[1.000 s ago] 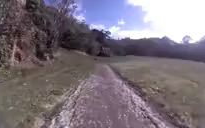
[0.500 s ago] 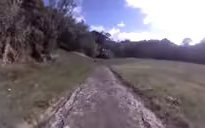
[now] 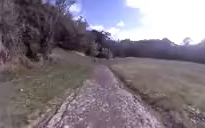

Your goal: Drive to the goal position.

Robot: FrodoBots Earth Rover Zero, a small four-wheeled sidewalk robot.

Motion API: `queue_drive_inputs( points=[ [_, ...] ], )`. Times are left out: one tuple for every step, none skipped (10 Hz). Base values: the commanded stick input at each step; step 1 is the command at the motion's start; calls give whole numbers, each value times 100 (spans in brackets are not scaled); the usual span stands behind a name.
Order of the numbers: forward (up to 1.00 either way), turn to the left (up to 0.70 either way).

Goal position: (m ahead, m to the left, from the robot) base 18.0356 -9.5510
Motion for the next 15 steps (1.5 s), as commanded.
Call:
queue_drive_inputs(
  points=[
    [100,0],
    [100,2],
    [100,3],
    [100,4],
    [100,5],
    [100,6],
    [100,6],
    [100,6],
    [100,6],
    [100,6],
    [100,6],
    [100,6],
    [100,3],
    [100,1],
    [100,0]
  ],
)
